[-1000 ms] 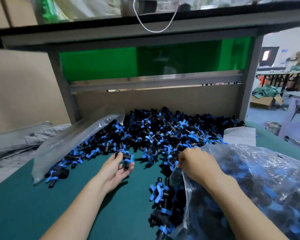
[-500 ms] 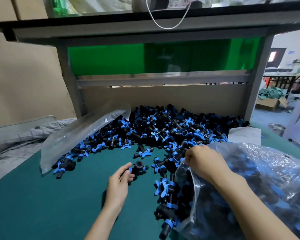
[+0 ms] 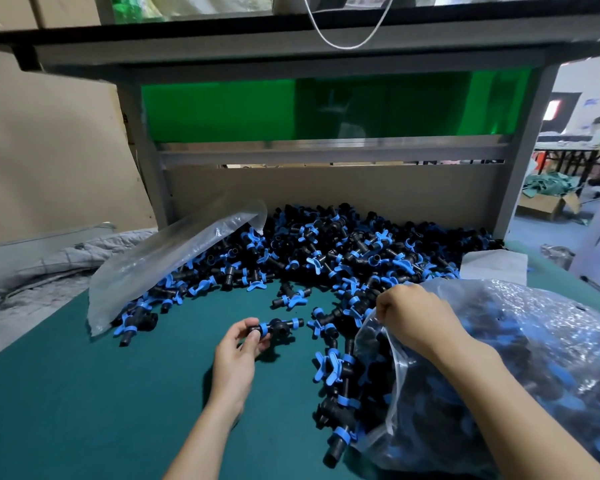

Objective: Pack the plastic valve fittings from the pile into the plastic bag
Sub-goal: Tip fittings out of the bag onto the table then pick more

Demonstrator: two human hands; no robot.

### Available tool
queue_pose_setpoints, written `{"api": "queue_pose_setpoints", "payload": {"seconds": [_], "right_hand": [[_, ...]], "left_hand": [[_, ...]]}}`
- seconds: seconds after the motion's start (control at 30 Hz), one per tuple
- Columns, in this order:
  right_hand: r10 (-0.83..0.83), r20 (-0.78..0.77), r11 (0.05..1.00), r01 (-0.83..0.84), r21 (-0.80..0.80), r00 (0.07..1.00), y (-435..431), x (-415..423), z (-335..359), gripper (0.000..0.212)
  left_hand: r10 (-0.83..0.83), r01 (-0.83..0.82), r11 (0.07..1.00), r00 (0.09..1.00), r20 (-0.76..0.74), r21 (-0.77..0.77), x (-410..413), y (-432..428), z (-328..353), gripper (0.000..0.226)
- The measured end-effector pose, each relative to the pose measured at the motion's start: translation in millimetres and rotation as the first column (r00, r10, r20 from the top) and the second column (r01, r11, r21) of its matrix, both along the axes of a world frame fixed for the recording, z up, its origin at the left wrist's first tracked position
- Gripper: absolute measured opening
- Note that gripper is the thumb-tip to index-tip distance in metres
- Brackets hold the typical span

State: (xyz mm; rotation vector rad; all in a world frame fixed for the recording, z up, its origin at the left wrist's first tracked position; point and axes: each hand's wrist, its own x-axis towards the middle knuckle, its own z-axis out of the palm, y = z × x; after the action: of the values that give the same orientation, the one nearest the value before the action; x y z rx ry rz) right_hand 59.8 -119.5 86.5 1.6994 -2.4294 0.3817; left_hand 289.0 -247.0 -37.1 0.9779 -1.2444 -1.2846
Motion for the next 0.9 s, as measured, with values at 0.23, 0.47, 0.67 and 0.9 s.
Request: {"api": "queue_pose_setpoints", "payload": {"seconds": [0.23,0.47,0.67,0.9], "right_hand": [[-0.003,0.018,1.000,0.003,0.010,1.000,-0.5,1.0,1.6,0.025],[-0.002,0.027,1.000,0.001,0.011,1.000,0.4,1.2,2.1,0.029],[-0.007,0.035,1.000,0.007,0.016,0.999,1.0,1.3,3.0,0.030],[0.002,0.048,1.000,-0.002,0.012,0.999,1.0,1.9,4.1,0.030]], "left_hand": [[0.007,-0.007,0.999,1.000,-0.004,0.035,-0.1,-3.3,-3.0,0.020],[0.013,-0.010,0.998,0.999,-0.052,0.057,0.5,-3.6,-2.6,0.019],[0.001,0.003,0.998,0.997,-0.074,0.055,0.4,-1.8,0.2,0.019],[0.021,-0.015,0.997,0.995,-0.099,0.070,1.7,-0.5,3.2,0.013]]}}
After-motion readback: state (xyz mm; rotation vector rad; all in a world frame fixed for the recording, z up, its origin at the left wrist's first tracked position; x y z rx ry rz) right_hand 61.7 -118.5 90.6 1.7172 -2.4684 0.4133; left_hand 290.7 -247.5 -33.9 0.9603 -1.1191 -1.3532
